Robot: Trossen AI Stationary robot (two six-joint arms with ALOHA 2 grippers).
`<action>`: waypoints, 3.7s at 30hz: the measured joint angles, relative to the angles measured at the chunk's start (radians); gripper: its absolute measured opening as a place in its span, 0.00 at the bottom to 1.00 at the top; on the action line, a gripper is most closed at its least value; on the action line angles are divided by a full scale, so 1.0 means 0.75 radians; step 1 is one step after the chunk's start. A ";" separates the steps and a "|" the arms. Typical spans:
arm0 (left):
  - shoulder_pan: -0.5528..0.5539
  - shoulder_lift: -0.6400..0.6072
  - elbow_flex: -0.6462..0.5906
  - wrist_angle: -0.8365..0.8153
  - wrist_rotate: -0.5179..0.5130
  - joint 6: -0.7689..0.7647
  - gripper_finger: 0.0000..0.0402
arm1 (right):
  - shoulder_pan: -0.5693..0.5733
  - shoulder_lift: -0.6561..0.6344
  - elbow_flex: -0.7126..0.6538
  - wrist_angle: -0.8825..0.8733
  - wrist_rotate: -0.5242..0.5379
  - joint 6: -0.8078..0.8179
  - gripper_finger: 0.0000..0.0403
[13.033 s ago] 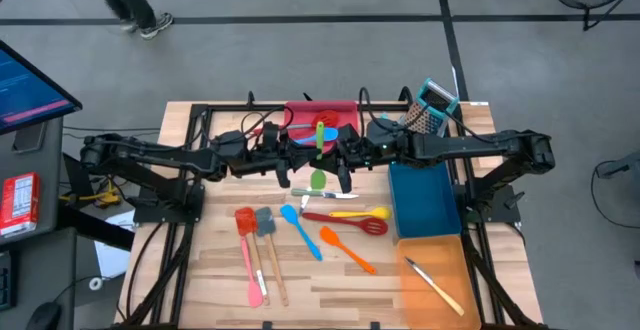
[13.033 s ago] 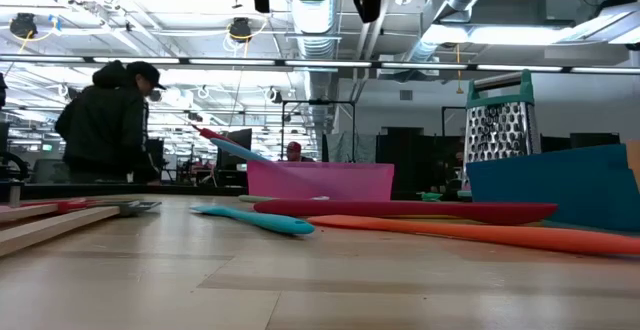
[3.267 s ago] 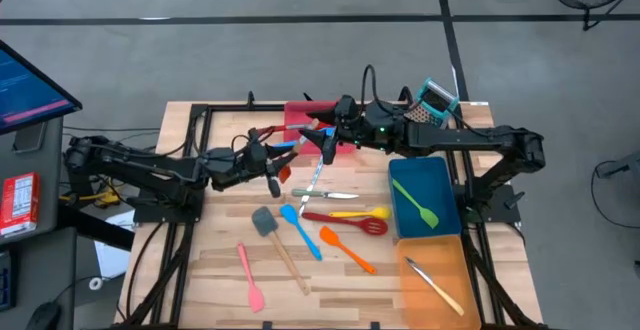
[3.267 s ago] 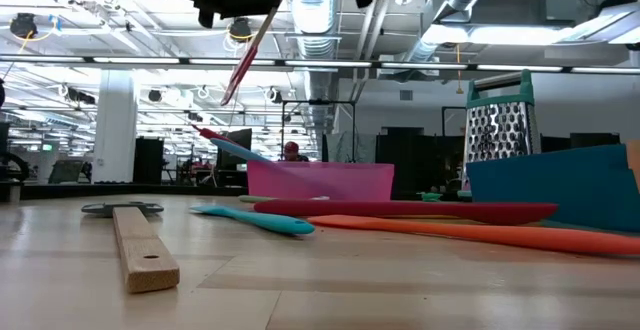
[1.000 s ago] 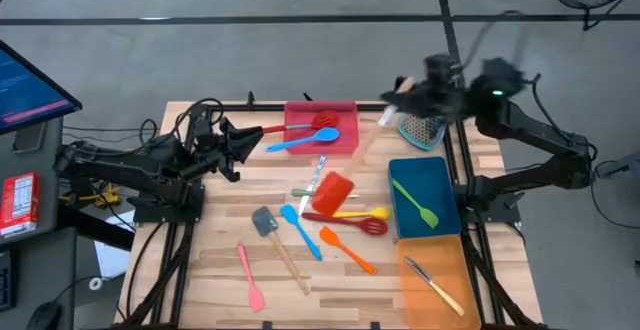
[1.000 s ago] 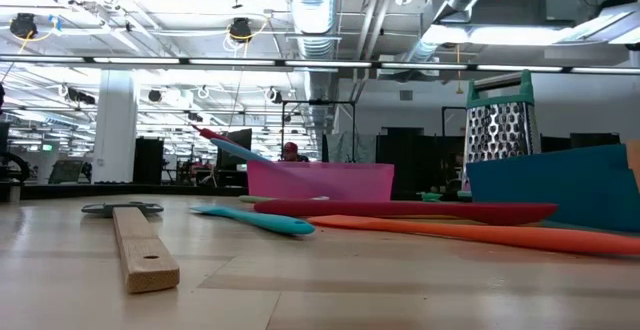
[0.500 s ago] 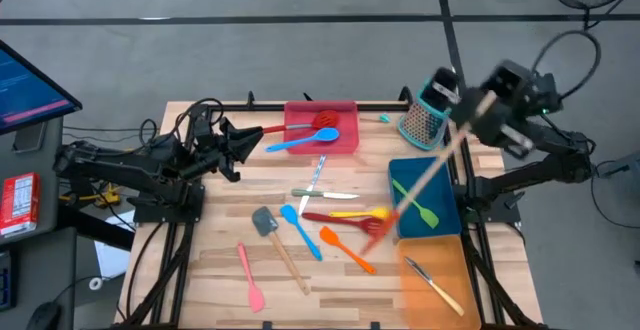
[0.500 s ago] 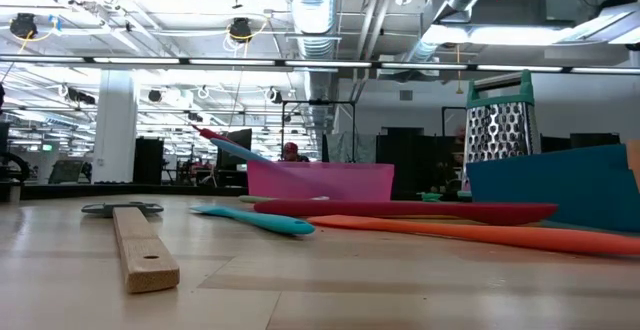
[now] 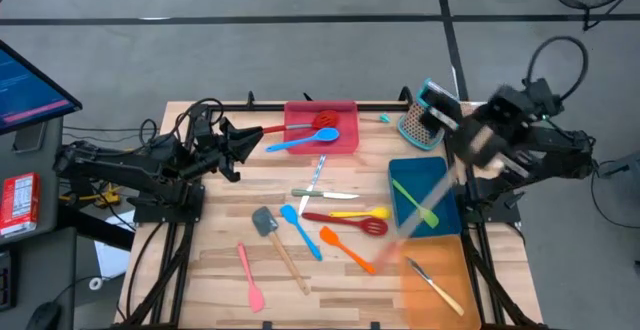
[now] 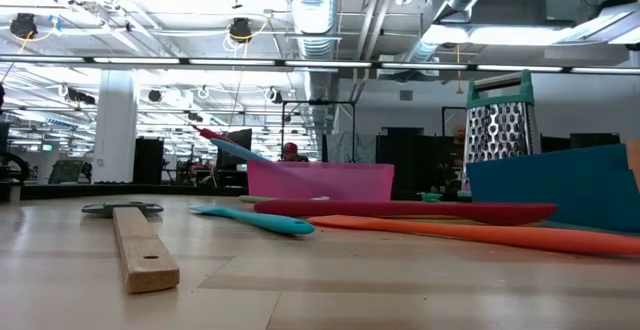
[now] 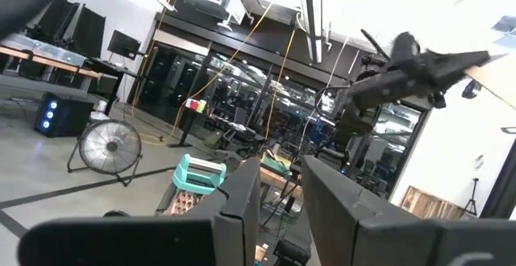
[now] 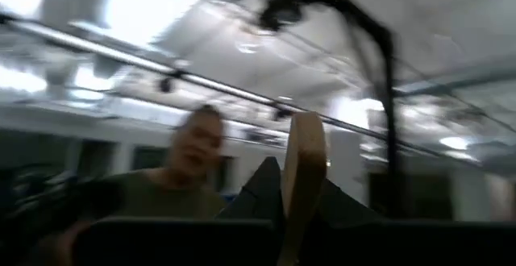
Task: Pick & Place Kitchen Items
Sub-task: Put the orange spatula into blue bin, then put the pink spatula into the blue bin
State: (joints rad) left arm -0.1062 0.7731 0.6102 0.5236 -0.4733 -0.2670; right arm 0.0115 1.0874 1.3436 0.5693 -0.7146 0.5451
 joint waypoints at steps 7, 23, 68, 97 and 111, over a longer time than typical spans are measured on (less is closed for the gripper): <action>0.000 0.000 0.000 0.001 0.000 -0.002 0.19 | -0.241 -0.082 0.084 -0.969 0.598 0.005 0.02; 0.001 0.000 0.000 0.001 -0.010 0.000 0.19 | -0.514 0.061 0.155 -2.393 1.081 0.193 0.01; 0.001 0.000 -0.001 -0.030 -0.037 0.000 0.19 | -0.550 0.670 0.098 -2.590 1.080 -0.076 0.01; 0.001 0.001 -0.001 -0.035 -0.047 0.000 0.19 | -0.513 0.641 -0.149 -2.350 1.061 -0.067 0.18; -0.001 0.001 -0.001 -0.461 0.424 -0.101 0.33 | -0.513 0.550 -0.031 -2.388 0.991 -0.213 0.53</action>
State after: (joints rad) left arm -0.1070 0.7734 0.6098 0.1777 -0.1549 -0.3426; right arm -0.3733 1.4997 1.3206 -1.2214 0.0287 0.3851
